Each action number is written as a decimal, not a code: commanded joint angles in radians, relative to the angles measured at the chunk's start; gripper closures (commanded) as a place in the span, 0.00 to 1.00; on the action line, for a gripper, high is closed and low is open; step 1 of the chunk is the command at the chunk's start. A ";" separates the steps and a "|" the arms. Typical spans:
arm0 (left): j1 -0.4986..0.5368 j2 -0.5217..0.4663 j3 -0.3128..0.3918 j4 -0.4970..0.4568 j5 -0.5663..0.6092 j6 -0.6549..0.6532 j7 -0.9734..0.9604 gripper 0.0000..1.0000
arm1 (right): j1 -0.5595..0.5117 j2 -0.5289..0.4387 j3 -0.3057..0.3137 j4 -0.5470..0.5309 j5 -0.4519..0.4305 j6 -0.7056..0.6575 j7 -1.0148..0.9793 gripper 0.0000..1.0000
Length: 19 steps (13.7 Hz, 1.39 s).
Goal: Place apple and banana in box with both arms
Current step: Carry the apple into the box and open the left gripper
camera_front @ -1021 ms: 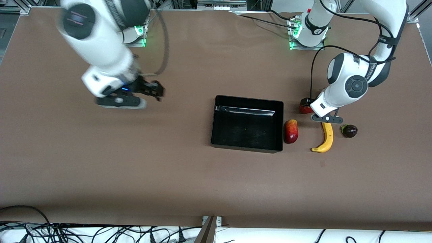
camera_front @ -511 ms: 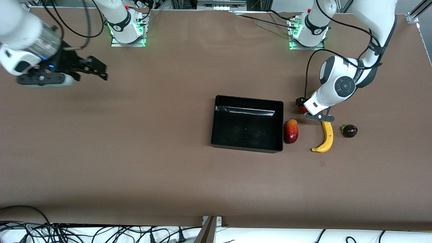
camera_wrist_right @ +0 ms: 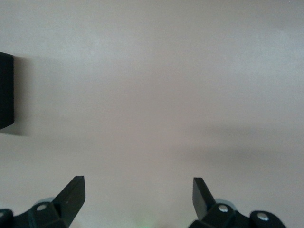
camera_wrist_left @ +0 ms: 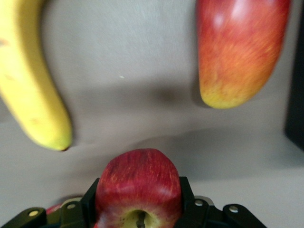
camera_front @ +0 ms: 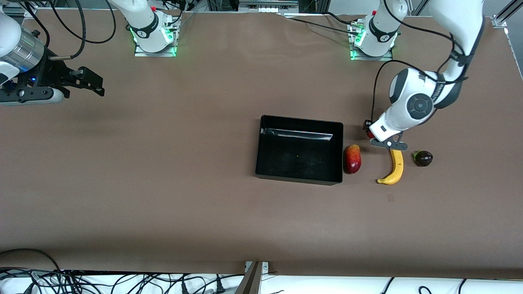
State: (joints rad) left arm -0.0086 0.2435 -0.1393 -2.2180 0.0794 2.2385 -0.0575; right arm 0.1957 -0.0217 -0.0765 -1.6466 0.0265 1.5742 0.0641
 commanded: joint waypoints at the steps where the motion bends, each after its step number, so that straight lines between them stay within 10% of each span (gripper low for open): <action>1: 0.001 -0.026 -0.061 0.228 0.007 -0.265 -0.015 0.96 | -0.030 -0.018 0.029 -0.010 -0.017 -0.003 -0.020 0.00; 7: -0.080 0.184 -0.258 0.506 0.003 -0.317 -0.481 0.95 | -0.028 -0.017 0.027 -0.002 -0.026 -0.002 -0.017 0.00; 16: -0.140 0.359 -0.255 0.405 0.022 -0.070 -0.558 0.85 | -0.024 0.014 0.032 0.018 -0.059 -0.008 -0.007 0.00; 17: -0.143 0.364 -0.255 0.405 0.020 -0.069 -0.558 0.64 | -0.022 0.014 0.032 0.019 -0.059 -0.007 -0.001 0.00; 18: -0.142 0.362 -0.255 0.406 0.020 -0.071 -0.561 0.10 | -0.021 0.012 0.035 0.021 -0.059 -0.006 0.009 0.00; 19: -0.137 0.355 -0.255 0.411 0.020 -0.082 -0.568 0.00 | -0.022 0.012 0.034 0.022 -0.054 -0.006 0.016 0.00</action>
State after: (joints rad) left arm -0.1455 0.6157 -0.3939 -1.8086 0.0796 2.1614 -0.6016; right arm 0.1891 -0.0081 -0.0608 -1.6384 -0.0198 1.5764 0.0660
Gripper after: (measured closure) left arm 0.264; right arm 0.000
